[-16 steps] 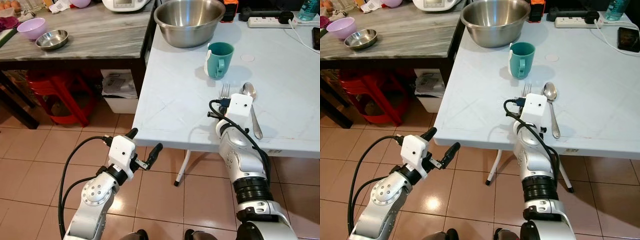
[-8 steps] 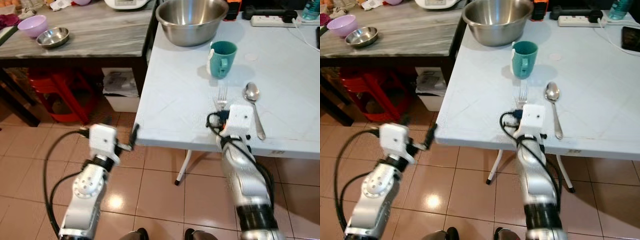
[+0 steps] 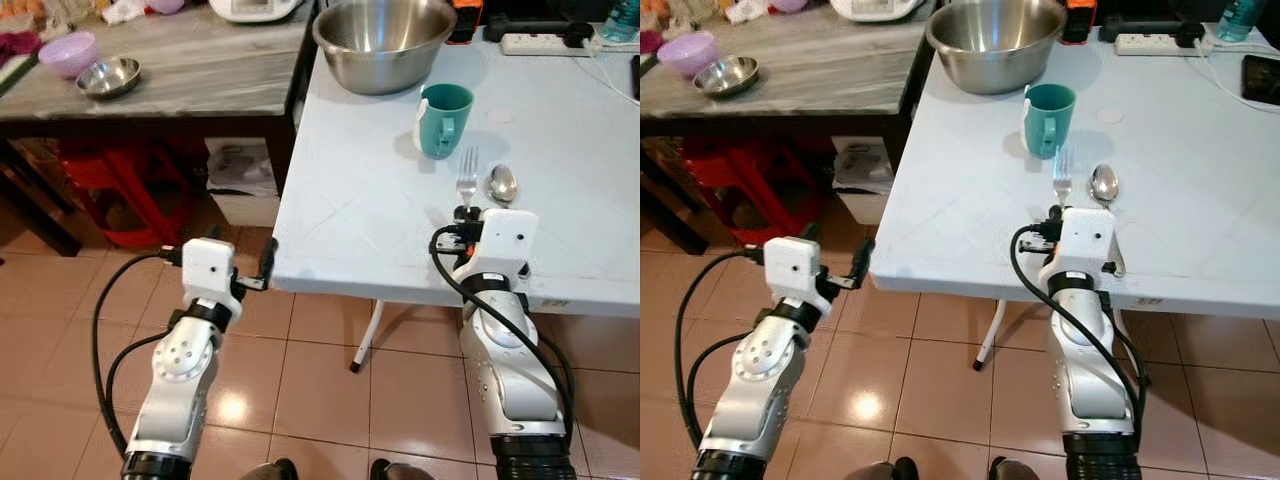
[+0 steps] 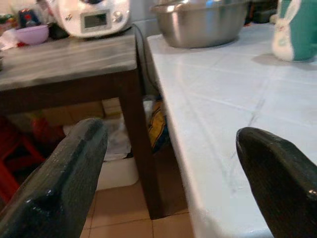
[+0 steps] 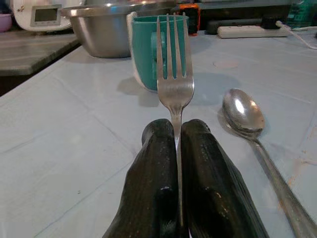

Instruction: Setting the table

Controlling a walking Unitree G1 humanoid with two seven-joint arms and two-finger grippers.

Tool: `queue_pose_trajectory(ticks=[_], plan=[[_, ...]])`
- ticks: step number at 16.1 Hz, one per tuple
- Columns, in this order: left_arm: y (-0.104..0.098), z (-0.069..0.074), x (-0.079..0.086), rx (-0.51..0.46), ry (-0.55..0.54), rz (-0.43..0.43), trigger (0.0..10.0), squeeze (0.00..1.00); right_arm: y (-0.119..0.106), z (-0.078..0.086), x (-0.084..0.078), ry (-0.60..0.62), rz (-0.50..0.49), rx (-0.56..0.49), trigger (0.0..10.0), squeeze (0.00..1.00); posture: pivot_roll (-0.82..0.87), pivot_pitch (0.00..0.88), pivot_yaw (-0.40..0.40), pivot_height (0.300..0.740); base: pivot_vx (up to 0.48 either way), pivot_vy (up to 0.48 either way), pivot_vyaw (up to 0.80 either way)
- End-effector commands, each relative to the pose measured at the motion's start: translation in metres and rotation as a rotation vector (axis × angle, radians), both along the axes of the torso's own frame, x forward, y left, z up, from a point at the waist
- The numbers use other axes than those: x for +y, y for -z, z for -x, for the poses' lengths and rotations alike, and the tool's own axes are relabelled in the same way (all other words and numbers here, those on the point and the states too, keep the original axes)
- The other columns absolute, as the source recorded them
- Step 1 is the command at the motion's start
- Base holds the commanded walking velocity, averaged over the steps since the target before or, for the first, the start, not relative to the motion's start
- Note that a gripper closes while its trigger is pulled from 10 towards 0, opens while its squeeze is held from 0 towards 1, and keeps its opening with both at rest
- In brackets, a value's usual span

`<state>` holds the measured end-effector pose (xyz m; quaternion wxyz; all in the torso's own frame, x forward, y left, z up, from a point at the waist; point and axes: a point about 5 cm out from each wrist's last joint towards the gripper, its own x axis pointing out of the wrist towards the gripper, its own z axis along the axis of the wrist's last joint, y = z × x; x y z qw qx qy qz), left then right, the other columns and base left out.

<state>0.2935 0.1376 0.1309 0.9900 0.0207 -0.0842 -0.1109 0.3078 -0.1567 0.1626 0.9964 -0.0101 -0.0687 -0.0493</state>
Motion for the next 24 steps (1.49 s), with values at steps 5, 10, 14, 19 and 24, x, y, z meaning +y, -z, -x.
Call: queue_pose_trajectory(ticks=[5, 10, 14, 19, 24], plan=[[0.004, -0.002, -0.001, 0.02, 0.007, 0.019, 10.0, 0.0, 0.0, 0.001, 0.006, -0.013, 0.001, -0.014, 10.0, 0.0, -0.1, 0.089, 0.109, 0.74, 0.0, 0.2, -0.76], [0.006, -0.002, -0.004, 0.022, 0.017, 0.024, 10.0, 0.0, -0.002, -0.002, 0.007, -0.02, 0.003, -0.02, 10.0, 0.0, -0.1, 0.084, 0.105, 0.74, 0.0, 0.372, -0.31], [0.007, -0.003, -0.006, 0.025, 0.014, 0.025, 10.0, 0.0, -0.003, -0.005, 0.01, -0.031, 0.009, -0.029, 10.0, 0.0, -0.1, 0.079, 0.103, 0.74, 0.0, 0.408, 0.0], [0.015, -0.002, -0.005, 0.046, 0.007, 0.016, 10.0, 0.0, -0.003, -0.007, 0.015, -0.042, 0.019, -0.046, 10.0, 0.0, -0.1, 0.073, 0.111, 0.74, 0.0, 0.42, 0.0], [0.019, -0.001, -0.005, 0.058, 0.008, 0.009, 10.0, 0.0, -0.001, -0.005, 0.013, -0.033, 0.044, -0.046, 10.0, 0.0, -0.1, 0.075, 0.113, 0.74, 0.0, 0.432, 0.0]])
